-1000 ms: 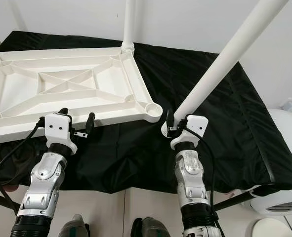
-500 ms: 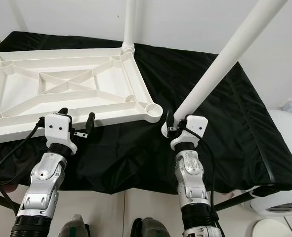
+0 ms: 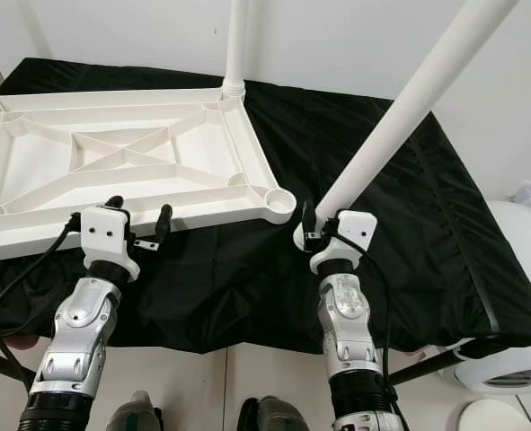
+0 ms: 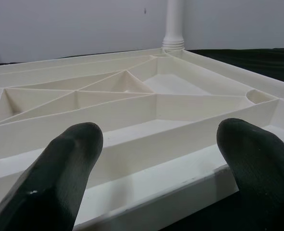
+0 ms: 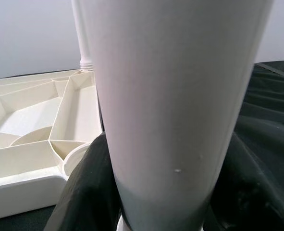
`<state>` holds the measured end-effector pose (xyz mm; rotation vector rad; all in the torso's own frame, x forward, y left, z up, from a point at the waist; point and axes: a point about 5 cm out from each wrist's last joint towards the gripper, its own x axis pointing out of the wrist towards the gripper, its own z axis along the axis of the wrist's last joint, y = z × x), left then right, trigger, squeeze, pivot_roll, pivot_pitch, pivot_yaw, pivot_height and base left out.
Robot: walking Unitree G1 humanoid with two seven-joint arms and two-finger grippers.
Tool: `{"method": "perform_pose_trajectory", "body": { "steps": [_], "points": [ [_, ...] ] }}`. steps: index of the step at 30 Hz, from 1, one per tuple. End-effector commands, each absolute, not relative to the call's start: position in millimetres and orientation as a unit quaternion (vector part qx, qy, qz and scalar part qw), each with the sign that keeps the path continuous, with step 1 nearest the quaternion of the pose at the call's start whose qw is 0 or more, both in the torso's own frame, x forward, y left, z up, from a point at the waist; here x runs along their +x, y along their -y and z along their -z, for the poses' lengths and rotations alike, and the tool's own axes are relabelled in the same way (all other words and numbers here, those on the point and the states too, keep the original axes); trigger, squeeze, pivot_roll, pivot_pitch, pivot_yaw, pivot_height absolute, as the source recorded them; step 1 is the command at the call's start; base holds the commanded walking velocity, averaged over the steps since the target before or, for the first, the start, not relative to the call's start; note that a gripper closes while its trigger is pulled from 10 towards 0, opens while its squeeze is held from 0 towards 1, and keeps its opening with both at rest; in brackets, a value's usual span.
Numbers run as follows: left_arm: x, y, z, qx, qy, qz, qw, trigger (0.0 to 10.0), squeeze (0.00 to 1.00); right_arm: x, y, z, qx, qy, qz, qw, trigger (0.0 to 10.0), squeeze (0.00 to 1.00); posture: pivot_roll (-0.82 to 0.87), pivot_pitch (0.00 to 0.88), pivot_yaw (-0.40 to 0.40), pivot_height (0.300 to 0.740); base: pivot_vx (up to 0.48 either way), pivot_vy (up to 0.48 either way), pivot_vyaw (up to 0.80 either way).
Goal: Building children table
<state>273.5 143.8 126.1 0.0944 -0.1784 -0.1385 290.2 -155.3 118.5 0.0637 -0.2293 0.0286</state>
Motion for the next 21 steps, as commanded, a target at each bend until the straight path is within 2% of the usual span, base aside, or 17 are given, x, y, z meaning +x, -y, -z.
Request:
{"method": "perform_pose_trajectory", "body": {
  "steps": [1, 21],
  "points": [
    [272.5, -144.2, -120.5, 0.046, 0.082, 0.049, 0.994, 10.0, 0.0, 289.7, 156.2, -113.4, 0.033, 0.103, -0.011, 0.994, 10.0, 0.0, 0.09, 0.001, -0.082, 0.74, 0.0, 0.0, 0.0],
    [271.8, -141.5, -111.9, 0.034, 0.072, 0.047, 0.996, 10.0, 0.0, 290.2, 156.4, -114.0, 0.033, 0.105, -0.009, 0.994, 10.0, 0.0, 0.08, 0.015, -0.083, 0.74, 0.0, 0.0, 0.0]
  ]
}}
